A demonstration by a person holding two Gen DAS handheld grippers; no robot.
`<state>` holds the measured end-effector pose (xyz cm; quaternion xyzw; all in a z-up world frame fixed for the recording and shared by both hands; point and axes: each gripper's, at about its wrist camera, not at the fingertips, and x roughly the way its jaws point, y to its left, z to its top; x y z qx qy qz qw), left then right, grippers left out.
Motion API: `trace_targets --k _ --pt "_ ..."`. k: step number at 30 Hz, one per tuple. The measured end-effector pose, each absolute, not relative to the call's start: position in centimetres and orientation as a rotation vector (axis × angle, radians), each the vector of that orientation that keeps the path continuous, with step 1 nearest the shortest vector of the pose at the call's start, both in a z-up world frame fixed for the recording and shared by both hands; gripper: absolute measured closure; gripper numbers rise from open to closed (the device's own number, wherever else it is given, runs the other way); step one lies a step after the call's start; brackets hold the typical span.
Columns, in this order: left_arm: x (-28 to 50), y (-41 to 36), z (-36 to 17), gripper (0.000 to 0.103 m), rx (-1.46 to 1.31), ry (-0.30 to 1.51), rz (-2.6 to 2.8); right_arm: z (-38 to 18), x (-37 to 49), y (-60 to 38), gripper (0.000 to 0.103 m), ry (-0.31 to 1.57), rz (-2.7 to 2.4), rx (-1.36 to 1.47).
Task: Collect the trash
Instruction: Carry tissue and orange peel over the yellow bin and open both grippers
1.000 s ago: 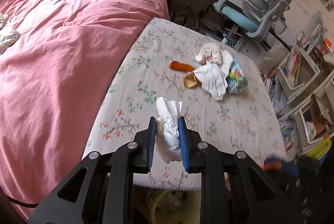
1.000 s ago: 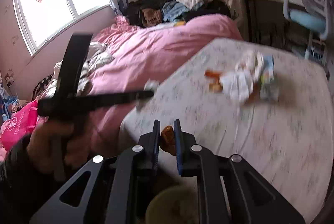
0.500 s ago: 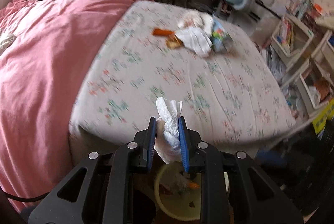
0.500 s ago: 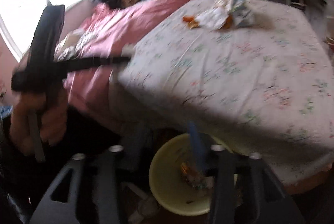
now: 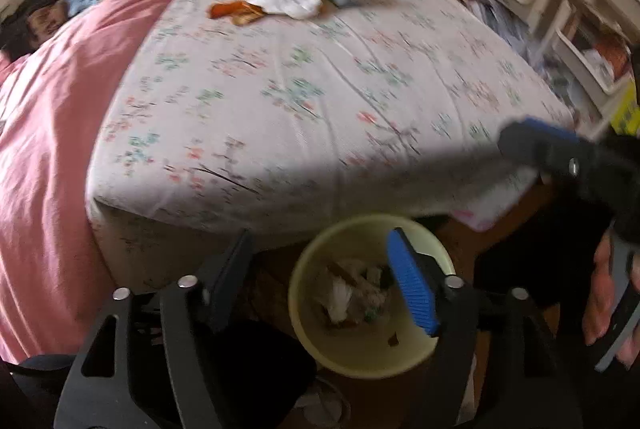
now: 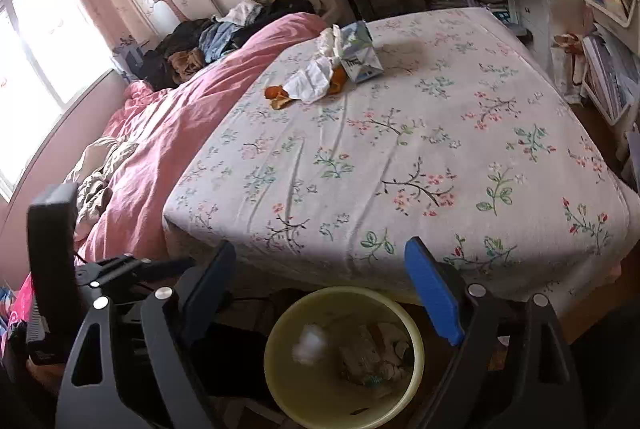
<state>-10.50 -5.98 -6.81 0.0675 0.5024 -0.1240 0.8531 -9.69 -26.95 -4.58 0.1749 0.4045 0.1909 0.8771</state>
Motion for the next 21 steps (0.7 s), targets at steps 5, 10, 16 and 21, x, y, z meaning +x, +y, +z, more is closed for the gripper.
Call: trace_targets --k 5,10,16,21 --pt "-9.4 -3.7 -6.2 0.026 0.043 1.014 -0.16 -4.9 -9.6 -26.4 0.016 0.855 0.385 0.332" --pt "-8.8 -2.0 -5.7 0.021 -0.032 0.972 -0.105 -5.3 -9.6 -26.2 0.015 0.858 0.371 0.312" --pt "-8.3 -1.0 -5.5 0.019 -0.08 0.951 -0.064 -5.5 -9.5 -26.1 0.015 0.865 0.358 0.309" --pt "-8.2 -0.7 -5.5 0.018 -0.096 0.948 -0.051 -5.6 -9.6 -26.0 0.014 0.869 0.359 0.303"
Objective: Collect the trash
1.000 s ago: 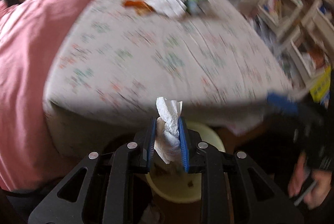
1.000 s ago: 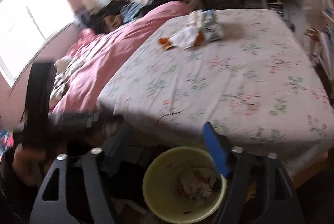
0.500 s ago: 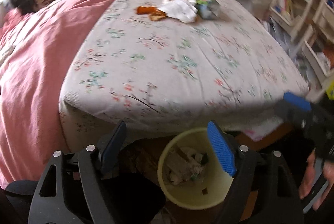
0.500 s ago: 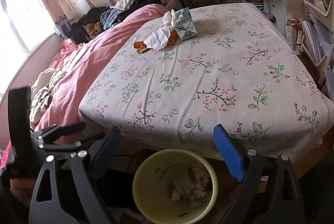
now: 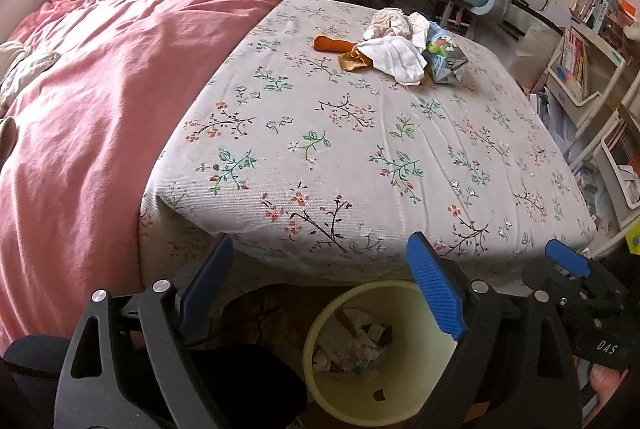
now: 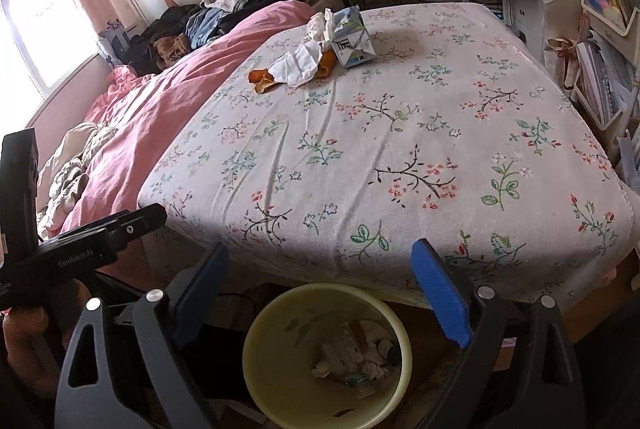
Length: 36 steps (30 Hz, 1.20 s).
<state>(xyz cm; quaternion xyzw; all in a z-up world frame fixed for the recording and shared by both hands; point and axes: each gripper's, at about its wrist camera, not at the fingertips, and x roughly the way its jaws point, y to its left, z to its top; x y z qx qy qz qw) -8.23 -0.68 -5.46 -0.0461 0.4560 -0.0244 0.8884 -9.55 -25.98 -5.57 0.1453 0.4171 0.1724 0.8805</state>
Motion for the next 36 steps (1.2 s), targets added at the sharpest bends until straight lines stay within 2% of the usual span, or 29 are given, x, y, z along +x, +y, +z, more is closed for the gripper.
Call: trace_targets --k 36 --pt "-8.03 -0.6 -5.55 0.016 -0.105 0.943 -0.041 -5.58 -9.88 -25.26 0.014 0.87 0.353 0.278"
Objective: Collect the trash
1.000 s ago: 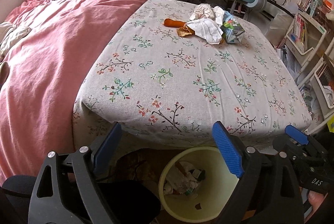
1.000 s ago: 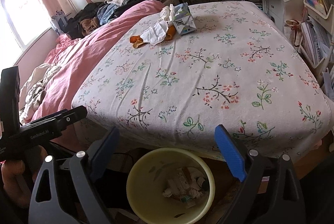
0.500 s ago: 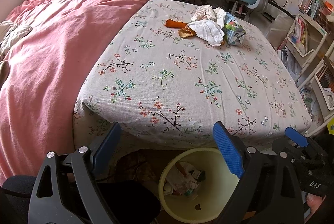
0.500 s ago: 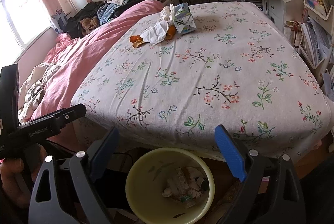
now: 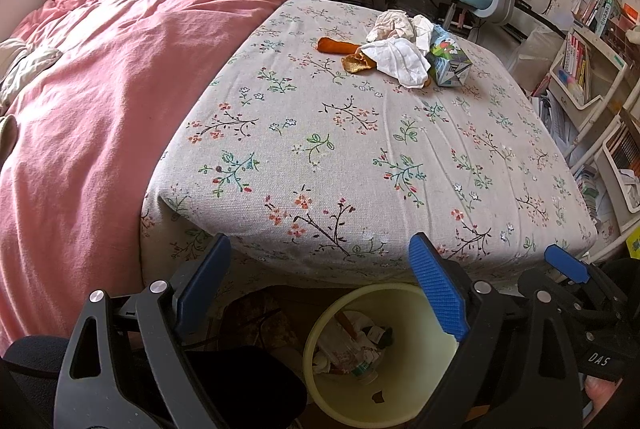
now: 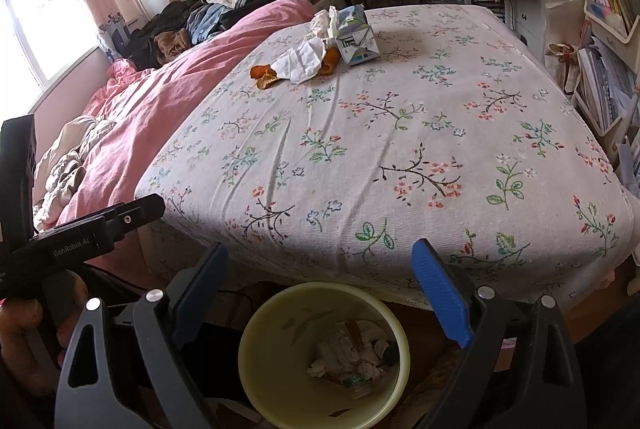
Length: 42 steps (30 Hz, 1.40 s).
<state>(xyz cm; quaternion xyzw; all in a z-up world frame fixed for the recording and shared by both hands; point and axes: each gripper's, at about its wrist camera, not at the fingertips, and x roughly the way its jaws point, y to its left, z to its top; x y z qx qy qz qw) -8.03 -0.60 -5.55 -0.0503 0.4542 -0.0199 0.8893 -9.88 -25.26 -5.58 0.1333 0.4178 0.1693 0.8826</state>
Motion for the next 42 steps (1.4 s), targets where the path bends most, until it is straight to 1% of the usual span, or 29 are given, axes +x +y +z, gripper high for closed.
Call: trace_targets --k 16,24,32,38,42 --pt "-8.0 -0.5 -5.6 0.016 -0.108 0.944 -0.043 -5.4 -10.0 -25.2 0.014 0.861 0.351 0.27" --pt "-6.4 1.6 -5.1 0.016 -0.206 0.936 0.006 -3.5 -9.5 -24.3 0.014 0.804 0.394 0.241" --pt "-3.4 1.4 -4.4 0.016 -0.182 0.938 0.01 -2.1 -5.5 -23.2 0.014 0.782 0.462 0.235" --pt "-0.1 2.2 -3.7 0.016 -0.159 0.944 0.032 -1.4 -1.3 -21.4 0.022 0.772 0.531 0.241" --pt "1.9 3.5 -3.3 0.016 -0.188 0.948 0.054 -0.9 2.2 -19.7 0.023 0.756 0.541 0.214"
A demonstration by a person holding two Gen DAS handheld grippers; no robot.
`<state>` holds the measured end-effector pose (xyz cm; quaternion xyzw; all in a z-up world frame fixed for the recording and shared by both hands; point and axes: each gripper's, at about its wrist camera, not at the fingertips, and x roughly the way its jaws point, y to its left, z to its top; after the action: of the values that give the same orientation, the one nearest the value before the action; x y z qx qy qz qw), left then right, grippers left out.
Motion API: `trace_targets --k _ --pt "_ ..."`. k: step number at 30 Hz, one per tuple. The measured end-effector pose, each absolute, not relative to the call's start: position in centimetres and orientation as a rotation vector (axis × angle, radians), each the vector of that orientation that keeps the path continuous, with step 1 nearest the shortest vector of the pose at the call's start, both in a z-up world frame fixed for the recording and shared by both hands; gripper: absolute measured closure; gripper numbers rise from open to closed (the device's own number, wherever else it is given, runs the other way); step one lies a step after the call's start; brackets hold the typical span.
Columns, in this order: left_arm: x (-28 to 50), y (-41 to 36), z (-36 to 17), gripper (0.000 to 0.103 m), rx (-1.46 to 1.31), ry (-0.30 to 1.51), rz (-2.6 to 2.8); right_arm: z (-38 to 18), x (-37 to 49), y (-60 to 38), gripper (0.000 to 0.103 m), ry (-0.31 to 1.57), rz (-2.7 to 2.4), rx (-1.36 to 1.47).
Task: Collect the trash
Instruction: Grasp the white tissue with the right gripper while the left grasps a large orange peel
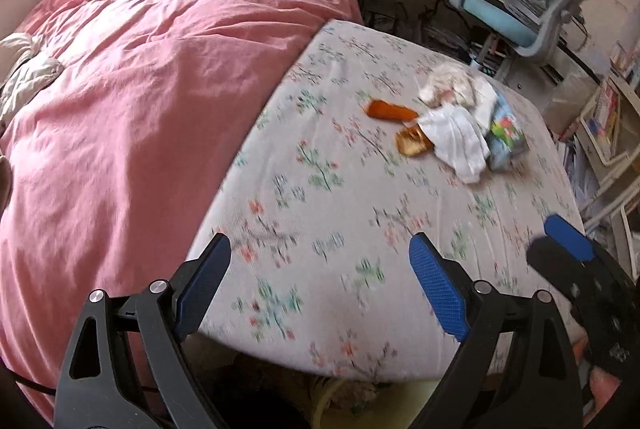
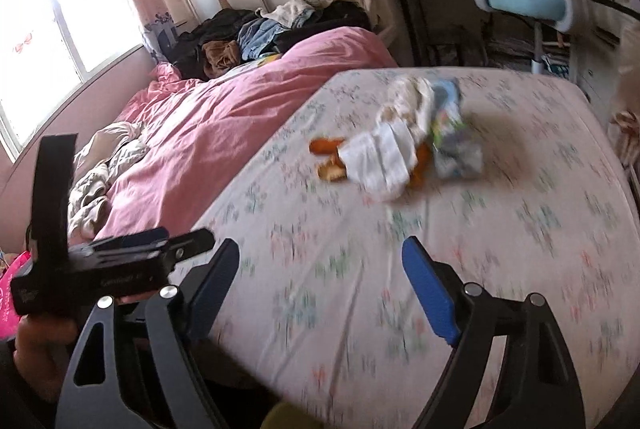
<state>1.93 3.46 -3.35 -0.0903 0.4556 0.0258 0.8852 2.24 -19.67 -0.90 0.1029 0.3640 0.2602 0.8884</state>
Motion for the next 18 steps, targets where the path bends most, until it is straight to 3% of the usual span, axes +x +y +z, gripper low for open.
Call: trace_targets --k 10,11,12,14,15,18 --pt "4.9 3.4 -3.3 0.016 -0.198 0.958 0.046 -3.2 11.4 -16.0 0.024 0.808 0.417 0.089" --pt "5.1 3.4 -3.3 0.016 -0.197 0.958 0.046 -3.5 11.8 -15.9 0.038 0.824 0.423 0.076" --pt "5.4 3.5 -3.3 0.016 -0.197 0.958 0.047 -3.9 12.1 -15.9 0.062 0.846 0.437 0.064" --pt "6.1 3.6 -3.4 0.016 -0.198 0.962 0.052 -4.3 12.1 -16.0 0.087 0.873 0.475 0.039" --pt "6.5 3.6 -3.4 0.016 -0.199 0.965 0.054 -4.1 11.6 -16.3 0.095 0.877 0.505 0.039" --pt "7.4 3.4 -3.7 0.016 -0.192 0.974 0.052 -3.2 9.8 -17.5 0.1 0.875 0.571 0.049"
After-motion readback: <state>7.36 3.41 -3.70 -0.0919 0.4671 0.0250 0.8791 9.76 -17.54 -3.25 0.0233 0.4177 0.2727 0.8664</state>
